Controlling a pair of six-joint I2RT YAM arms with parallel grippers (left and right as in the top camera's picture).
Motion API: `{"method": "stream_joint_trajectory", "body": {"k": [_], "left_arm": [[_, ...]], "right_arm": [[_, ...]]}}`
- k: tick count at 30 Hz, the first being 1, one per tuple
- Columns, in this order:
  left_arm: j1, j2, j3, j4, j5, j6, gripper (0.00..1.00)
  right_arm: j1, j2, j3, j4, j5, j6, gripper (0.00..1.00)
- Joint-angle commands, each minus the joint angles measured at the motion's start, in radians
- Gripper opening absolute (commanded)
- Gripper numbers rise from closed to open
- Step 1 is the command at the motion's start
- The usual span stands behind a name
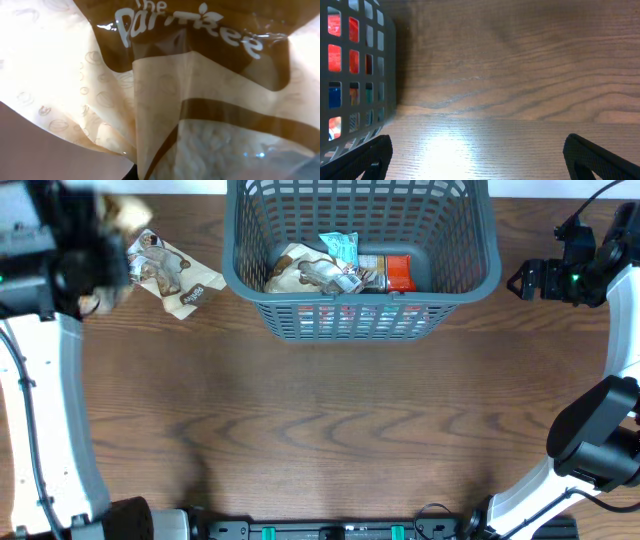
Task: Pack container
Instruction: 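Carry pouch with left gripper over basket and lower it in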
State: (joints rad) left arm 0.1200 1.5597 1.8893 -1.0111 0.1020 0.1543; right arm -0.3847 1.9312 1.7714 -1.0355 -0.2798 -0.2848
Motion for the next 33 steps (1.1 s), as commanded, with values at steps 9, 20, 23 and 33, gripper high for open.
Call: {"method": "stream_joint_trajectory", "body": {"k": [9, 20, 23, 33], "left_arm": [[-0.426, 0.122, 0.197, 0.133, 0.1, 0.521, 0.06], [-0.517, 0.388, 0.196, 0.362, 0.171, 0.874, 0.06], [-0.516, 0.459, 0.196, 0.346, 0.171, 0.873, 0.17], [-0.519, 0.488, 0.196, 0.291, 0.169, 0.783, 0.99]], "right_arm": [[0.006, -0.005, -0.005, -0.011, -0.005, -0.015, 0.99], [0.006, -0.005, -0.005, -0.021, -0.005, -0.016, 0.99], [0.006, -0.005, -0.005, -0.023, -0.005, -0.016, 0.99], [0.006, -0.005, -0.005, -0.03, -0.005, -0.019, 0.99]]}}
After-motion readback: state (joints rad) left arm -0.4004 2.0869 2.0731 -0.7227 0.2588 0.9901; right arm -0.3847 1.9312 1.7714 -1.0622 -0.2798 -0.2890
